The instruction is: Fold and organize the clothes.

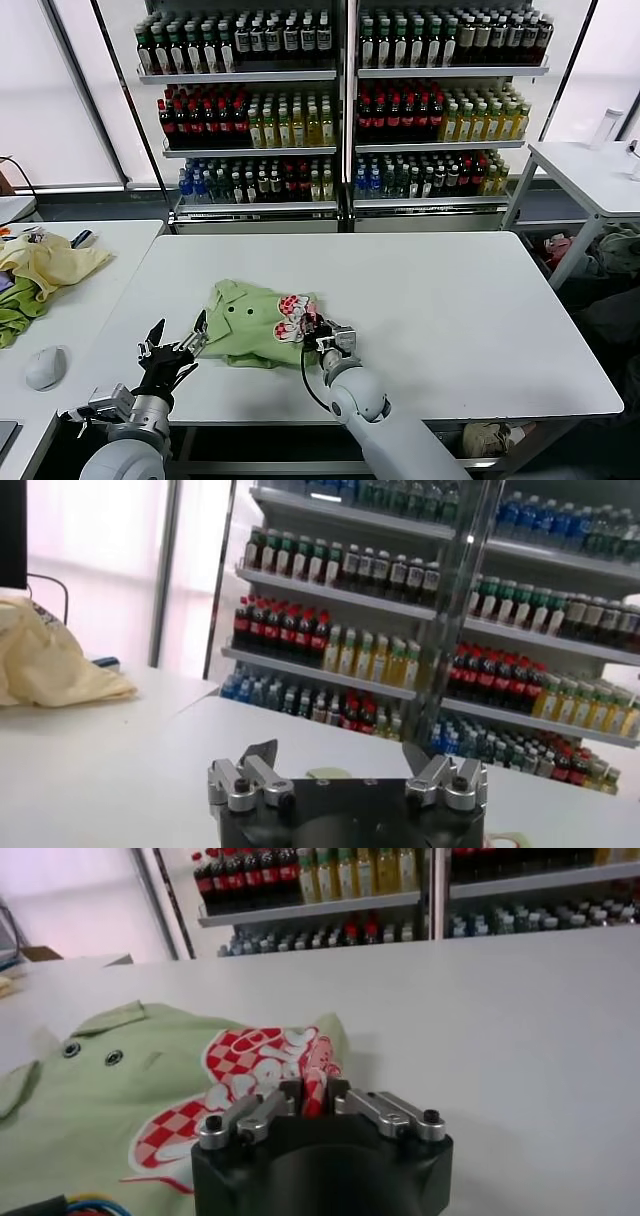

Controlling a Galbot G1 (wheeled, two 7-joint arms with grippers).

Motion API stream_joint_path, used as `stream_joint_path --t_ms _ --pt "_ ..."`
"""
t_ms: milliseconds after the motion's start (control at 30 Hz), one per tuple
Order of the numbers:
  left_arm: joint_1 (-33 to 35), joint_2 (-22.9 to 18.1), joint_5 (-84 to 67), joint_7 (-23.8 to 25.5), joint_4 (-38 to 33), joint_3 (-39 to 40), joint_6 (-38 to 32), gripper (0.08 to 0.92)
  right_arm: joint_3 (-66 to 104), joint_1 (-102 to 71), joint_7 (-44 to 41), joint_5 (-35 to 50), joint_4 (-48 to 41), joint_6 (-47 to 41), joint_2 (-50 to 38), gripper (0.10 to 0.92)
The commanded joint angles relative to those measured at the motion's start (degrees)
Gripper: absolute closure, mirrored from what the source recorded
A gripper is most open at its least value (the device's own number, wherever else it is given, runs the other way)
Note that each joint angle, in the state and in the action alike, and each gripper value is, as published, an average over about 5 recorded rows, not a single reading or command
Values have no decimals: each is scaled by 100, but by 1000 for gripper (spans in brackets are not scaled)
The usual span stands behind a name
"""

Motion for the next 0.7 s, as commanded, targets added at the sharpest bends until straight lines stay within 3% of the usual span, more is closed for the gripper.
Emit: stream_joint_path --t_ms 33,267,500,700 --pt "-19 9 12 0 16 40 1 177 186 475 -728 -440 -323 -38 -617 850" --pt "-84 43 119 27 14 216 25 177 646 1021 -1816 -939 -655 74 -1348 892" --pt "-180 44 230 71 56 396 78 177 1198 1364 -3037 -2064 -1220 561 -1862 892" --pt "-302 43 337 101 142 576 104 177 1542 1018 -2876 -2282 -1103 948 -1998 886"
